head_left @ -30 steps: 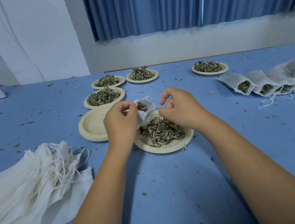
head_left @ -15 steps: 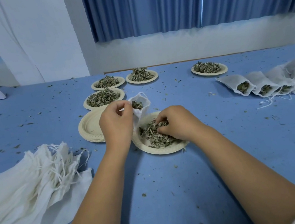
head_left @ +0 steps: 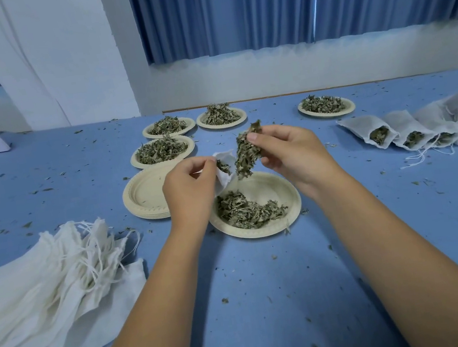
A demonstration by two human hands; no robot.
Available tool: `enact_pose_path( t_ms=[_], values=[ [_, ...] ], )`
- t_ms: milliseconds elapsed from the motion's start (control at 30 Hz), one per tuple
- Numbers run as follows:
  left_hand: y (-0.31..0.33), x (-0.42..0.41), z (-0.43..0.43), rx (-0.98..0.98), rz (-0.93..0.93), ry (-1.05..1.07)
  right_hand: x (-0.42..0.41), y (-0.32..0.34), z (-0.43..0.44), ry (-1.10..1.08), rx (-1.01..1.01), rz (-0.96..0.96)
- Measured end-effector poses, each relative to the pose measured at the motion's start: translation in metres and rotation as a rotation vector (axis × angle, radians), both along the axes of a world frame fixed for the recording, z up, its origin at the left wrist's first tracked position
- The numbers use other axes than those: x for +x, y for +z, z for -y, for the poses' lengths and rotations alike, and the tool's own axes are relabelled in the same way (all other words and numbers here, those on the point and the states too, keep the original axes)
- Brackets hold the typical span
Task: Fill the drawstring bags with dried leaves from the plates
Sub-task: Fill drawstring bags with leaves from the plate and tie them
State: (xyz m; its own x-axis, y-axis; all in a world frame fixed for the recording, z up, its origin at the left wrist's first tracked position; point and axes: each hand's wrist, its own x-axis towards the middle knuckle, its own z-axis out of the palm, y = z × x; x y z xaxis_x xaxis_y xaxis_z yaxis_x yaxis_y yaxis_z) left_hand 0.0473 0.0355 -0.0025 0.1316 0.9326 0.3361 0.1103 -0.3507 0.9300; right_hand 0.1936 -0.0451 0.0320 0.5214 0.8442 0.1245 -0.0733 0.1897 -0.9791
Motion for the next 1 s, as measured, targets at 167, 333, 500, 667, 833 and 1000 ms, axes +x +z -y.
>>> enact_pose_path(
  t_ms=[167, 333, 500, 667, 833, 1000],
  values=[
    [-0.001, 0.005, 0.003, -0.009, -0.047, -0.022, -0.007, -0.006, -0.005, 0.084, 0.118, -0.203],
    [0.002, 0.005, 0.005, -0.037, -0.036, -0.04, -0.012, -0.012, -0.01, 0.047, 0.223, -0.249],
    [0.005, 0.004, 0.007, -0.078, -0.013, -0.022, -0.013, -0.021, -0.015, -0.001, 0.094, -0.063],
    [0.007, 0.003, 0.007, -0.08, -0.003, -0.008, -0.011, -0.023, -0.015, -0.044, 0.032, 0.12],
    [0.006, 0.003, 0.008, -0.054, 0.01, -0.012, -0.009, -0.023, -0.013, 0.01, -0.002, 0.269],
    [0.007, 0.002, 0.009, -0.037, 0.009, -0.009, -0.009, -0.022, -0.013, 0.045, -0.028, 0.318]
  ],
)
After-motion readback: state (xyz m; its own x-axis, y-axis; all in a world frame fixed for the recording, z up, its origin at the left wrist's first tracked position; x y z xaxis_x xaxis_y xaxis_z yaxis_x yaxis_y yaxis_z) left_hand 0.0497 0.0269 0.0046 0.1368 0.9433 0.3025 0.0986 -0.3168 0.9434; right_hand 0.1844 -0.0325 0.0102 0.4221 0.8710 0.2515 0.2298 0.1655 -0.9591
